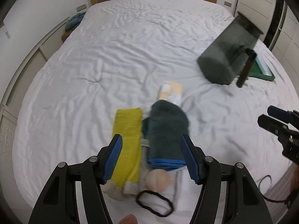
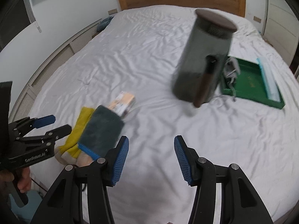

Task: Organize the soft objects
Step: 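Grasp the yellow towel with the left tool while the right tool grasps the dark green towel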

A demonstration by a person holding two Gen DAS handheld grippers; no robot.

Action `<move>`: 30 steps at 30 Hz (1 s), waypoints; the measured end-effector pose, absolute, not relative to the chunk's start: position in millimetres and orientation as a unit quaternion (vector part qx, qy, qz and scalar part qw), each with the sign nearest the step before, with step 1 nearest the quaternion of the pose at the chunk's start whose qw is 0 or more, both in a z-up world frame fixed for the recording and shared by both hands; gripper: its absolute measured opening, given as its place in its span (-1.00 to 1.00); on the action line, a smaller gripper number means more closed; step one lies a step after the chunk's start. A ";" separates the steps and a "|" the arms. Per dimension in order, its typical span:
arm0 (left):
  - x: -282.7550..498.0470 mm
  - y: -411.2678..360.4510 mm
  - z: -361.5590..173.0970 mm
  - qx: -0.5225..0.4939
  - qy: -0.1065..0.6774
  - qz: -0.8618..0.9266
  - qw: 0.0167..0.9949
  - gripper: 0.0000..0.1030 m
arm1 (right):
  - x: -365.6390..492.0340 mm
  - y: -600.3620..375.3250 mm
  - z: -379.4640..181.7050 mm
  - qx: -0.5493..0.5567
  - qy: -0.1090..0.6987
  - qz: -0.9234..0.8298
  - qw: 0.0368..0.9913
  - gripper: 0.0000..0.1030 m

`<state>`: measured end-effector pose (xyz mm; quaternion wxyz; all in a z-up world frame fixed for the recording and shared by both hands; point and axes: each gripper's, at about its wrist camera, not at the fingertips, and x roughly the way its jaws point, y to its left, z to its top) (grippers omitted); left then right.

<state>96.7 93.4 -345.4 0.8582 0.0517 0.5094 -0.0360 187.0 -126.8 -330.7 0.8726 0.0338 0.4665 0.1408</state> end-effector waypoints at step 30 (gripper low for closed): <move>133.8 147.0 -451.2 0.068 0.580 -0.041 0.811 0.13 | 207.1 -55.3 -400.5 0.071 0.492 0.145 0.855 -0.01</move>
